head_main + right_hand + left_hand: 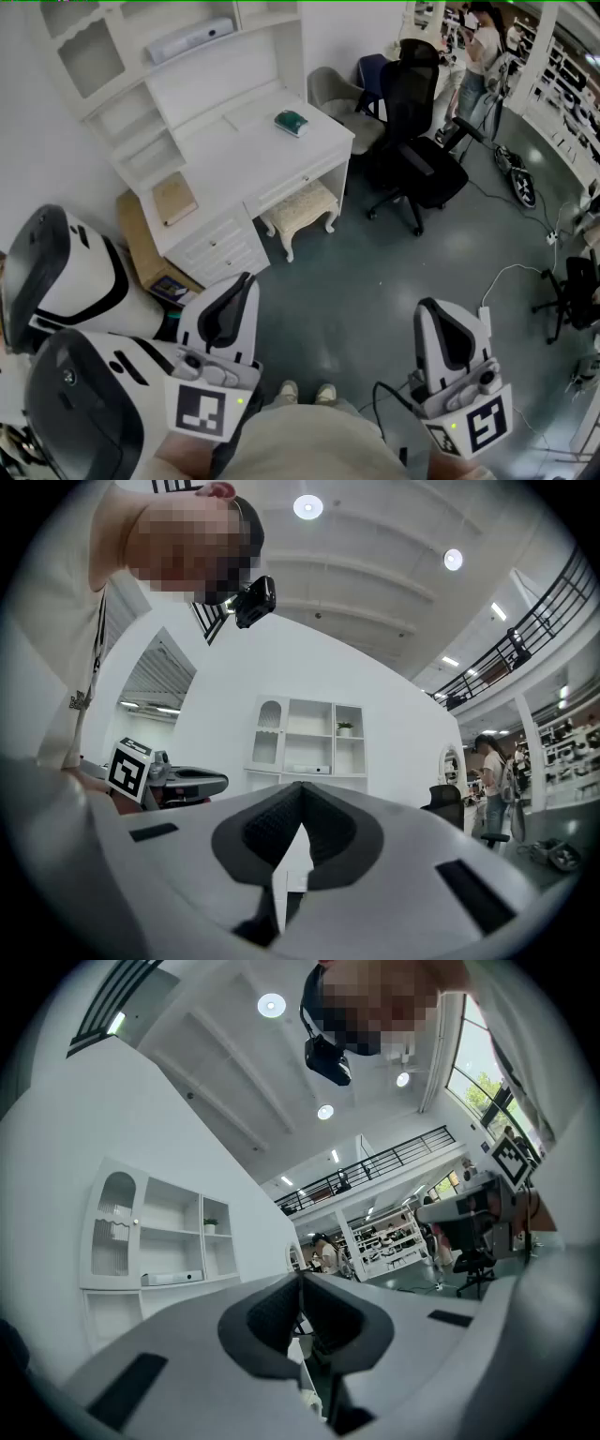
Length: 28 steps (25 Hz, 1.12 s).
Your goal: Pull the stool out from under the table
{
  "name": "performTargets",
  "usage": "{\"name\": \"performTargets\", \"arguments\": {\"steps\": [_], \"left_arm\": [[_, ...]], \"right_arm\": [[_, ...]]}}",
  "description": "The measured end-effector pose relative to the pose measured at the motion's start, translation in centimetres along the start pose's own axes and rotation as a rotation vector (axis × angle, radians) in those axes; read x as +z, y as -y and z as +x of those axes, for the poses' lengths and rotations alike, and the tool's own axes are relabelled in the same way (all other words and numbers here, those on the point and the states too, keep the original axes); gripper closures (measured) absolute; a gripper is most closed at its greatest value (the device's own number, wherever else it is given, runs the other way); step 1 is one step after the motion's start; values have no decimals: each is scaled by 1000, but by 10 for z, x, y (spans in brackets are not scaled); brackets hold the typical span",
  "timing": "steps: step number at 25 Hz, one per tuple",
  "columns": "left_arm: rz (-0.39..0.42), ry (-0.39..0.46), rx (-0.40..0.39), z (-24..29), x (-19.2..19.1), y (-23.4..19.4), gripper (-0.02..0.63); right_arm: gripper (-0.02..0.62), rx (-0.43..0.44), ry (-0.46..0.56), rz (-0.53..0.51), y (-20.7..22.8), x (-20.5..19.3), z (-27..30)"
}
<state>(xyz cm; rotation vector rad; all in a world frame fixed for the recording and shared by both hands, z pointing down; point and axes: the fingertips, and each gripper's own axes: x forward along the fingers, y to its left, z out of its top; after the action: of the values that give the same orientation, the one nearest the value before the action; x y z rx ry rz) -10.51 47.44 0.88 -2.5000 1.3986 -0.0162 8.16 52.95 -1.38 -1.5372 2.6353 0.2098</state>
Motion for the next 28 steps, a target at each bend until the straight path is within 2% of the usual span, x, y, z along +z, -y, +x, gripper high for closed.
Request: {"name": "performTargets", "arguments": {"steps": [7,15,16,18,19,20,28], "left_arm": [[0,-8,4,2,3,16,575],[1,-4,22,4,7,33,575],[-2,3,38,3,8,33,574],[-16,23,72,1,12,34,556],[-27,32,84,0,13,36,453],[-39,41,93,-1,15,37,391],[-31,37,94,-5,15,48,370]], "right_arm": [[575,-6,30,50,14,4,-14],[574,-47,68,49,34,8,-34],[527,-54,73,50,36,8,-37],[353,-62,77,53,42,8,-43],[331,-65,75,47,44,8,-47],[330,-67,73,37,47,9,-51],[328,-74,56,14,53,5,-65]]}}
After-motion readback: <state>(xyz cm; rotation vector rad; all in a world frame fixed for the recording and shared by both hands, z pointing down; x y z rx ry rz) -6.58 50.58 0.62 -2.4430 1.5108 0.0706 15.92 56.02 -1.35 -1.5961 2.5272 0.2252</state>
